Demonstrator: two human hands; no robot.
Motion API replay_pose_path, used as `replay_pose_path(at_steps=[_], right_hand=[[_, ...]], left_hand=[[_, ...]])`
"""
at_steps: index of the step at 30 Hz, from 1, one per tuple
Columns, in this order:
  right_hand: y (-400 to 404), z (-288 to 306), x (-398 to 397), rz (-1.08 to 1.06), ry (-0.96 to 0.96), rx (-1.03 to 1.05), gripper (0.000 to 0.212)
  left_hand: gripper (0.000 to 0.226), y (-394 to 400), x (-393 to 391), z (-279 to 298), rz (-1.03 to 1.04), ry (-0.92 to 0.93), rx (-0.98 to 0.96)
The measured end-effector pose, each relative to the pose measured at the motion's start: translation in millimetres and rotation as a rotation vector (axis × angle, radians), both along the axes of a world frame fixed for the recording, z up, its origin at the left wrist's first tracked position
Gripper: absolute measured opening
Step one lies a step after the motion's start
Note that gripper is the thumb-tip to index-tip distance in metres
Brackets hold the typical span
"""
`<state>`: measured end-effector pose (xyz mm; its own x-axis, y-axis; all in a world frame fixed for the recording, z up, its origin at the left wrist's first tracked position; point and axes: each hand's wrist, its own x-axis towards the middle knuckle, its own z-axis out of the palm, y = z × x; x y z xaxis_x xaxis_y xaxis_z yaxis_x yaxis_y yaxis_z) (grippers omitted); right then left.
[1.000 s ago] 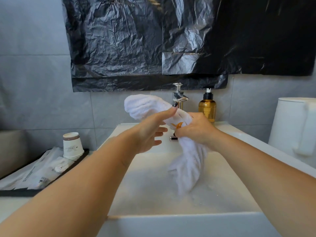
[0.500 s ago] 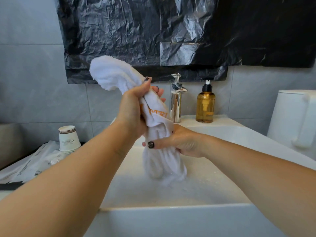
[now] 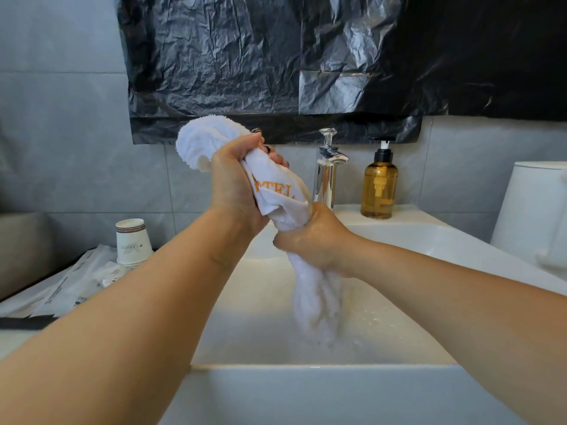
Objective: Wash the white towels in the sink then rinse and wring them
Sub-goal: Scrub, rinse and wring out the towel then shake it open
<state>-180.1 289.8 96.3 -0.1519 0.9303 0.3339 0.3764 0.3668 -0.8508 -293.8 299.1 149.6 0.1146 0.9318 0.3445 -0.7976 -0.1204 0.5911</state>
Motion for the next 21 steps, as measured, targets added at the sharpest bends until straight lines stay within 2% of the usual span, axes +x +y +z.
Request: replay_pose_path(at_steps=[3,5,6,9,12,15,21], right_hand=[[4,0,1,0.041,-0.015,-0.054,0.017],[7,-1,6,0.110,-0.050,-0.144,0.035],[7,-1,10,0.138,-0.083,-0.197,0.036],[10,-1,19,0.148,-0.174,-0.260,0.027],[15,-2,19,0.081,-0.311,-0.234,0.024],[18,-4,16,0.047,-0.379,-0.190,0.031],[24,-1,18,-0.090,-0.476,0.090,0.016]], left_hand=[[0.040,0,-2,1,0.018,-0.010,0.006],[0.040,-1,-5,3,0.029,-0.035,0.016],[0.036,0,-7,4,0.035,-0.063,0.021],[0.027,3,-12,6,0.059,-0.137,0.010],[0.026,4,-11,5,0.075,-0.126,-0.003],[0.027,3,-10,5,0.100,-0.099,0.016],[0.027,5,-13,5,0.118,-0.120,0.005]])
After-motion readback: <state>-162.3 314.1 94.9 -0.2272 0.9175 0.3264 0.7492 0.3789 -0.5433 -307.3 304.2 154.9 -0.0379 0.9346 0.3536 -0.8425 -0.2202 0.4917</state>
